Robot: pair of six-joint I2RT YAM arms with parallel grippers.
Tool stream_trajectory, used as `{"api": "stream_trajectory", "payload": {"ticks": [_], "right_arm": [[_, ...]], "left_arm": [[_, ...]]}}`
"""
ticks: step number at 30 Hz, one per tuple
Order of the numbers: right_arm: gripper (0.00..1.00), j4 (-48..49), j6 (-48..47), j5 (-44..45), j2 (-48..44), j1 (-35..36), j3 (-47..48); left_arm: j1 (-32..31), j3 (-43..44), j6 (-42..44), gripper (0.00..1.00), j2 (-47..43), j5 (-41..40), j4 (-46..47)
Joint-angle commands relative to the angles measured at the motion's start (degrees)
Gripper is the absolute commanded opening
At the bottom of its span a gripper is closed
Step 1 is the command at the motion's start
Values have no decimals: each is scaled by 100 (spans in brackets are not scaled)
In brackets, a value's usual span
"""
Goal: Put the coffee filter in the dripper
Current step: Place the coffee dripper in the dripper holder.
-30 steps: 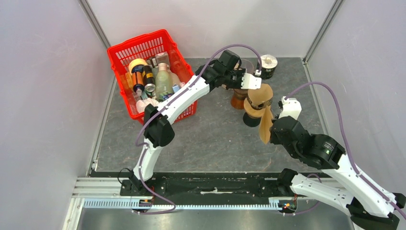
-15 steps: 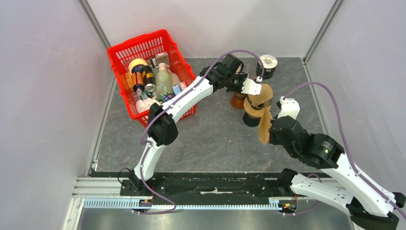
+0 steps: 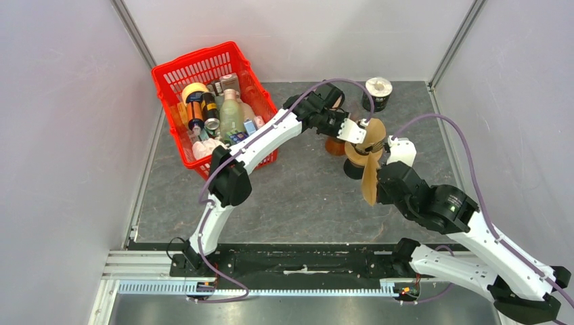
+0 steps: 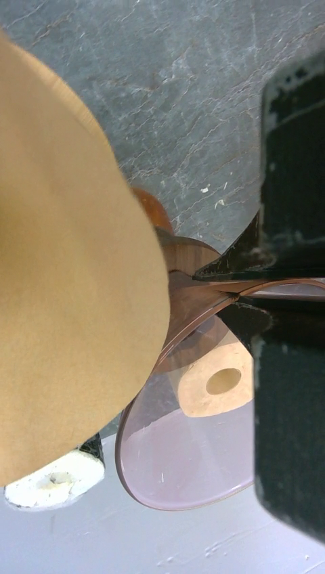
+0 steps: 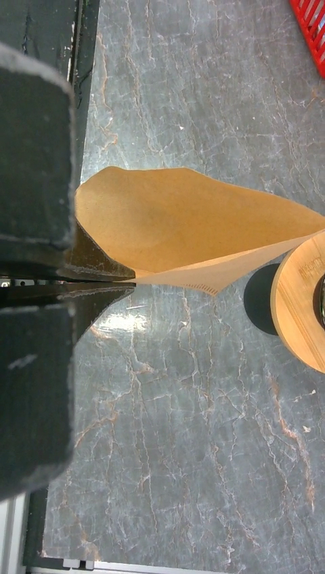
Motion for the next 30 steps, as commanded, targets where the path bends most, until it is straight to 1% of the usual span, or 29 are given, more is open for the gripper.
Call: {"api": "stream_trajectory", "payload": {"ticks": [1, 3, 6, 10, 14, 19, 22, 25, 30], "right_arm": [[0, -35, -7, 70, -126, -7, 98], [0, -35, 22, 57, -148, -7, 81], [0, -38, 34, 57, -200, -3, 57], [0, -39, 6, 85, -221, -7, 62], [0, -20, -24, 170, -233, -8, 46], [0, 36, -26, 216, -283, -5, 18], [0, 29, -20, 228, -311, -7, 3], [0, 25, -21, 219, -355, 0, -16], [0, 30, -52, 228, -417, -9, -25]], "left_arm": [[-12, -203, 356, 2, -356, 30, -850], [-17, -224, 387, 2, -378, 9, -887], [-12, -147, 385, 2, -393, 35, -1178], [-4, -236, 473, 2, -522, -70, -1795], [-20, -739, 329, 2, -824, -242, -1840], [-38, -1235, 374, 2, -1166, 58, -1980], [-103, -1328, 401, 2, -1145, 113, -2213], [-165, -1667, 279, 2, -1160, 19, -2143], [-262, -2206, 161, 2, -1070, 88, -2054]]}}
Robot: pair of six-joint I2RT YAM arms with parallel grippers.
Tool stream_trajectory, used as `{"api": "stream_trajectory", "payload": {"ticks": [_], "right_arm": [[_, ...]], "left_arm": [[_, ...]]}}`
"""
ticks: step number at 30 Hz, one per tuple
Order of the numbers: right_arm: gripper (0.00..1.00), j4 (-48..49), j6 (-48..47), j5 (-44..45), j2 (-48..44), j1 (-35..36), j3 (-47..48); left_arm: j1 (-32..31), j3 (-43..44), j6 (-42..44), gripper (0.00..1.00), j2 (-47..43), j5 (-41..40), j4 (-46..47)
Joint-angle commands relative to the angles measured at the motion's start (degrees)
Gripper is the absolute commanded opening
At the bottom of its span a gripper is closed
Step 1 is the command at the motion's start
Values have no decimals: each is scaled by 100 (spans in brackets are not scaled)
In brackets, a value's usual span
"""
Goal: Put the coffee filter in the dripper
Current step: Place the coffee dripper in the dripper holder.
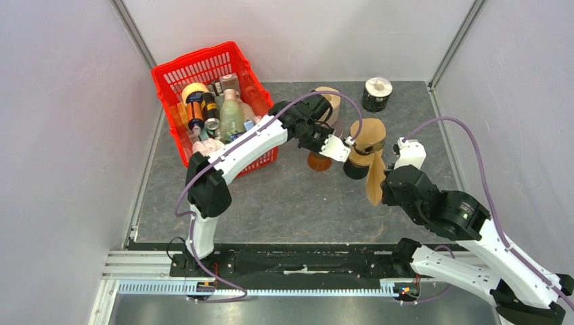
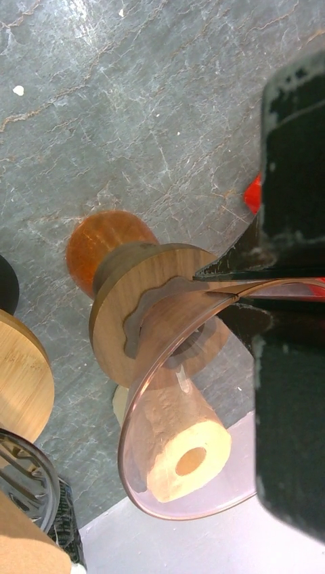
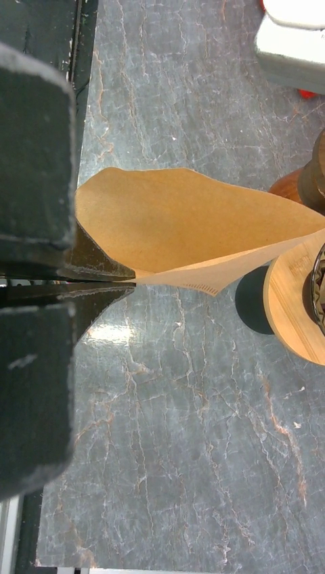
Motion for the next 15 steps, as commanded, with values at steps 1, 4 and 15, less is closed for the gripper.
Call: {"api": "stream_trajectory", "payload": {"ticks": [1, 4, 15], "right_arm": [[0, 38, -52, 165, -64, -7, -10], [0, 31, -63, 159, -49, -7, -13], [0, -22, -87, 30, 54, -12, 161]], "left_arm": [[-158, -633, -227, 2, 301, 312, -1007], [-175, -809, -289, 2, 317, 461, -1009], [-174, -1381, -52, 2, 405, 1382, -1741]]}}
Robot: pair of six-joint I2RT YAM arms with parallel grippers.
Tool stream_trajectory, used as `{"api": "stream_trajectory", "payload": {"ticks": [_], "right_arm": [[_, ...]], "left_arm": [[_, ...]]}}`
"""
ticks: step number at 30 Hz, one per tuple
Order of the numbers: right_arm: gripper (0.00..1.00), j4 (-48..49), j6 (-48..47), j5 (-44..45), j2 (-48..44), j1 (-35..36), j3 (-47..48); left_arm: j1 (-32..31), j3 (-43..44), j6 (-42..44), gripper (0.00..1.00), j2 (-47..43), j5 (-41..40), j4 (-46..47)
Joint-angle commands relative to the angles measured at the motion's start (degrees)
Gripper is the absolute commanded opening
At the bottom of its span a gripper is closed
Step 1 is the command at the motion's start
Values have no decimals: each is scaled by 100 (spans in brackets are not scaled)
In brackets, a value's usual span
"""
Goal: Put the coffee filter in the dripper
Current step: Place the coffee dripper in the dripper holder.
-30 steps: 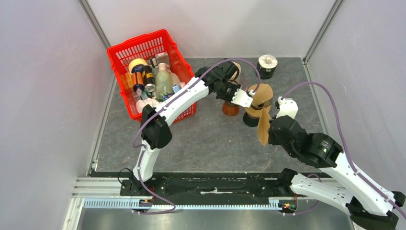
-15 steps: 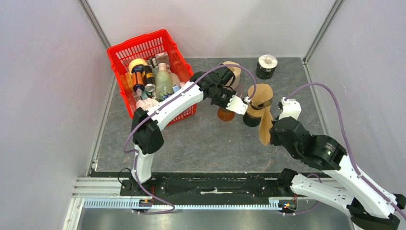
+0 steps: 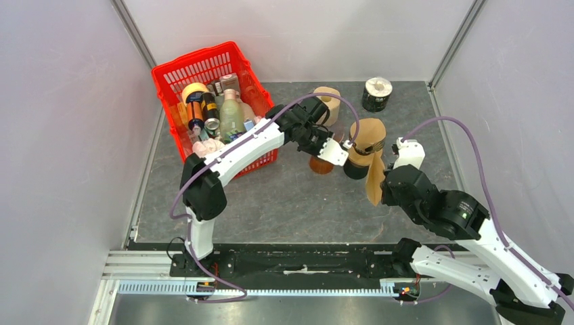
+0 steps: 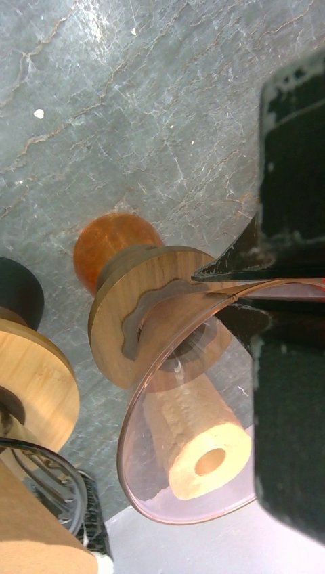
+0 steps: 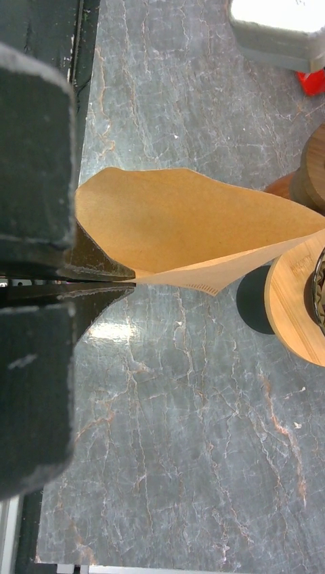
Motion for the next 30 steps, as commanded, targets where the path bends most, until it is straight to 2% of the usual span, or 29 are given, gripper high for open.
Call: {"api": "stream_trajectory", "payload": {"ticks": [1, 6, 11, 15, 18, 23, 27, 30], "right_arm": [[0, -18, -58, 44, 55, -5, 162], [0, -25, -114, 41, 69, -3, 190], [0, -22, -99, 75, 29, -6, 177], [0, -17, -64, 75, -14, -8, 162], [0, -15, -66, 65, -1, -7, 198], [0, -20, -49, 127, -9, -7, 215], [0, -19, -38, 142, 27, -7, 228], [0, -15, -52, 154, 22, -8, 232]], "left_arm": [[-173, -816, -117, 2, 702, 1073, -2136], [-274, -1183, -103, 2, 673, 732, -2143], [-463, -1407, -19, 2, 626, 58, -2321], [-507, -1206, 448, 2, 669, 370, -2922], [-516, -1065, 745, 2, 747, 302, -3255], [-520, -861, 769, 2, 806, 207, -3464], [-465, -888, 603, 2, 890, -188, -3256], [-377, -831, 764, 2, 944, -127, -3374]]}}
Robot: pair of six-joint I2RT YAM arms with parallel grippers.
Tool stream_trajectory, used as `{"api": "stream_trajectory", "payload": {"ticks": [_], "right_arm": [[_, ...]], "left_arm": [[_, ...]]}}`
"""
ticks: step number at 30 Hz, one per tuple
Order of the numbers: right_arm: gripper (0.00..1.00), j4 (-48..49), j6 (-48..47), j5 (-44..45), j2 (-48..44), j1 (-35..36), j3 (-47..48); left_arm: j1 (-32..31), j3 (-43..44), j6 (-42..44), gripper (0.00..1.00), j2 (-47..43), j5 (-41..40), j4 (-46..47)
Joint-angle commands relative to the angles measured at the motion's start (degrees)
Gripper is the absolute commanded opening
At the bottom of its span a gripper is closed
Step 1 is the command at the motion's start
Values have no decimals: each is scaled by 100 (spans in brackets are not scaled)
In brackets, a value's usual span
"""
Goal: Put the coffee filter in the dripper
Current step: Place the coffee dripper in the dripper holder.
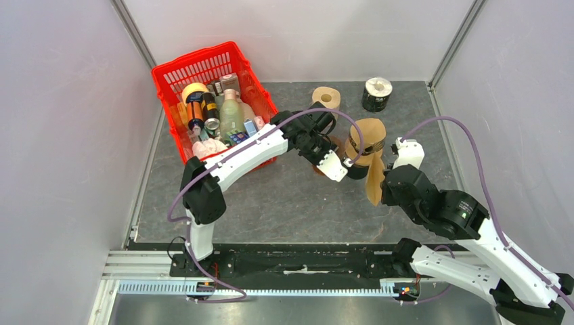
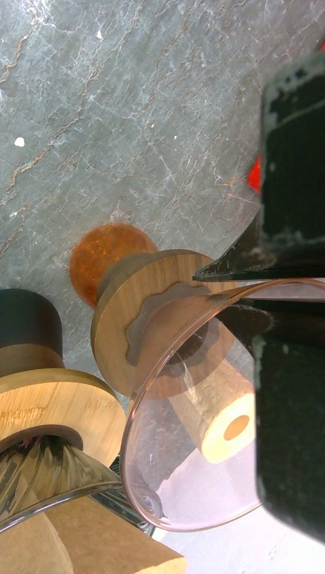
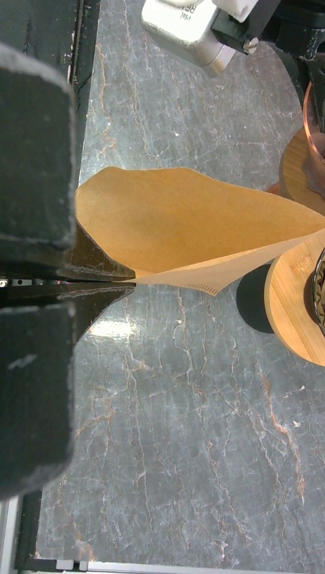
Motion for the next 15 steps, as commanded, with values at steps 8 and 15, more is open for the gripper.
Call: {"api": "stream_trajectory", "payload": {"ticks": [8, 15], "right_arm": [[0, -21, -100, 232, 160, -7, 309], [0, -15, -56, 326, 49, -7, 335]], "left_arm": [[26, -993, 70, 2, 1018, 184, -3041], [26, -678, -305, 2, 997, 149, -2750]]}}
